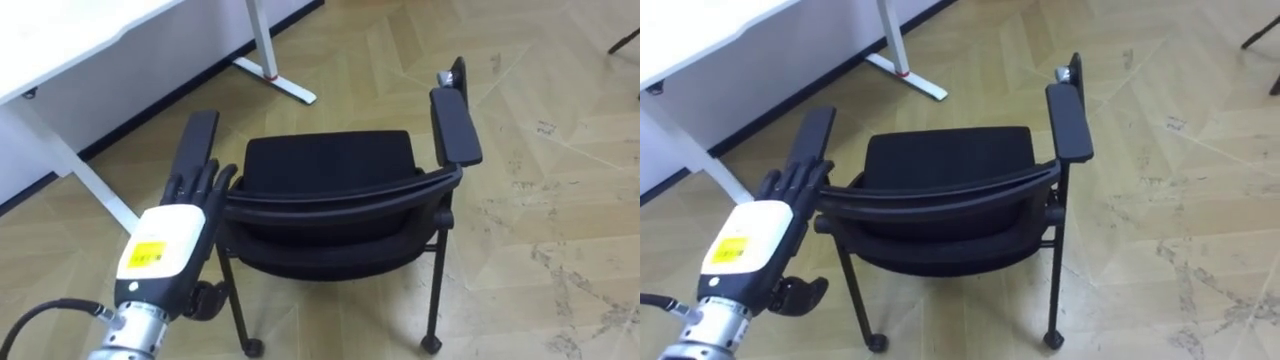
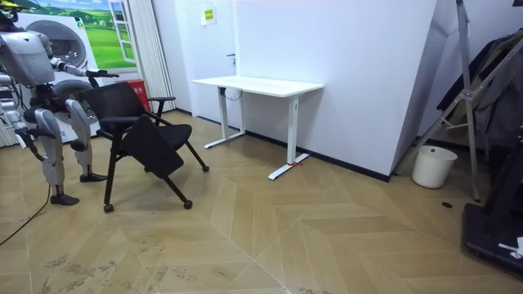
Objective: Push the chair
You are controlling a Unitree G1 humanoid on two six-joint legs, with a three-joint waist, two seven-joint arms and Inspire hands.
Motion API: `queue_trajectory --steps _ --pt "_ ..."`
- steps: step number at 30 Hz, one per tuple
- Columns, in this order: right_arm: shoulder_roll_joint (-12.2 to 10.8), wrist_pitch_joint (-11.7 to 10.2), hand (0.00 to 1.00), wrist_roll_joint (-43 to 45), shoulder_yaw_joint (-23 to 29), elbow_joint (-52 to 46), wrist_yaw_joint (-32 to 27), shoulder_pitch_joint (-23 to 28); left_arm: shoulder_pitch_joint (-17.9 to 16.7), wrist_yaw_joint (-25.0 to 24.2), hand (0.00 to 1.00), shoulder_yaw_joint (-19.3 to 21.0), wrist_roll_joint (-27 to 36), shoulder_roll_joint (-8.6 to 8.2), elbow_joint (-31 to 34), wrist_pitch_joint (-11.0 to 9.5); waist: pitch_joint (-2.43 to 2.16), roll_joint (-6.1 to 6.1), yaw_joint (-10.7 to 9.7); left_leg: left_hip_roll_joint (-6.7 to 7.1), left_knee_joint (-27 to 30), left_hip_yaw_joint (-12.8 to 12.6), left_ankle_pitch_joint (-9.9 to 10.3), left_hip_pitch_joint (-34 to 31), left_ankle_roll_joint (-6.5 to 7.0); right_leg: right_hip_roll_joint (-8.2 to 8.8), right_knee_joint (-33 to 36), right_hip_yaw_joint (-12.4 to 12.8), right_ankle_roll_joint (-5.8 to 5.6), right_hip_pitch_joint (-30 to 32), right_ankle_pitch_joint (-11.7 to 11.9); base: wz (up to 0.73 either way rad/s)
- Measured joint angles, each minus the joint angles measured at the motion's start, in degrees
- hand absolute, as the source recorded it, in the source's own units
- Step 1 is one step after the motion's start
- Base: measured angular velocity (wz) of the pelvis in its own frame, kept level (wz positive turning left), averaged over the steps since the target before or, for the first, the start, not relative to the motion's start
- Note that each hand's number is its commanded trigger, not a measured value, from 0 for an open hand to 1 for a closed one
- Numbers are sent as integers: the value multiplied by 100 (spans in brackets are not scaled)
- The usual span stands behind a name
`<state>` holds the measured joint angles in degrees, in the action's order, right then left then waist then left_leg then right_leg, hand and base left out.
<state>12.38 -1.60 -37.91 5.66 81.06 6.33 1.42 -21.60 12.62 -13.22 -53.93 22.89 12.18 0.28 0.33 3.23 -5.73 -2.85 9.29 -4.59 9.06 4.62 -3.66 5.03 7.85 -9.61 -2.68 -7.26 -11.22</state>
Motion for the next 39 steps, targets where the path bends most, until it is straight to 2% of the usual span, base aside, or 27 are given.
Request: queue_trajectory --steps 3,5,9,14,20,25,29,30,32,35,38,39 --pt "26 0 0 0 3 28 -35 32 97 -2 0 -155 -91 13 -7 0 36 63 -72 0 -7 -19 0 4 0 0 -4 26 0 17 0 -3" --pt "40 0 0 7 -2 31 -42 66 169 -2 0 -263 -100 34 -36 7 43 88 -111 0 -8 -34 0 4 0 0 -7 52 0 30 0 -7" --pt "28 -1 0 194 -10 25 -40 85 183 -63 0 -395 -459 44 -43 22 38 96 -167 -7 -8 -147 0 5 0 0 -17 165 0 77 0 -12" --pt "15 -8 0 168 -318 -1 -21 36 261 -112 0 -634 -484 59 -53 96 36 89 -203 -14 -17 -160 0 -6 0 -6 19 267 4 149 2 -11" --pt "-6 -15 0 71 -623 -135 14 -25 555 -119 0 -1018 -474 56 -336 90 22 61 -247 -33 -103 -169 0 -15 0 -29 101 341 8 228 5 -6" --pt "-6 -15 0 133 -649 -205 15 8 589 -205 0 -998 -416 61 -468 80 -26 23 -251 -40 -103 -312 0 0 0 -28 104 368 17 237 15 -3" --pt "8 -9 0 175 -461 -174 18 0 624 -205 0 -907 -409 62 -574 55 -48 58 -254 -45 -100 -317 0 31 0 -34 102 411 14 238 34 -5" --pt "9 -5 0 207 -404 -169 13 11 658 -204 0 -829 -393 61 -643 27 -31 44 -254 -45 -102 -317 0 75 0 -36 103 432 12 235 38 -10" --pt "3 -2 0 216 -344 -183 13 58 737 -204 0 -688 -375 61 -880 -22 -42 60 -245 -45 -104 -327 0 128 0 -41 107 466 12 195 39 -8" --pt "6 7 0 230 -311 -195 8 133 979 -192 0 -491 -300 44 -1362 -23 -20 96 -238 -45 -111 -331 0 171 0 -44 132 484 7 179 41 0" --pt "12 37 0 249 -193 -197 4 222 990 -144 0 -446 -291 45 -1451 -36 -19 101 -233 -45 -151 -347 0 200 0 -51 99 514 -1 164 44 0" --pt "26 37 0 261 -186 -210 3 243 991 -142 0 -427 -287 45 -1454 -56 -5 112 -226 -45 -163 -350 0 202 0 -55 92 531 -7 172 48 0"
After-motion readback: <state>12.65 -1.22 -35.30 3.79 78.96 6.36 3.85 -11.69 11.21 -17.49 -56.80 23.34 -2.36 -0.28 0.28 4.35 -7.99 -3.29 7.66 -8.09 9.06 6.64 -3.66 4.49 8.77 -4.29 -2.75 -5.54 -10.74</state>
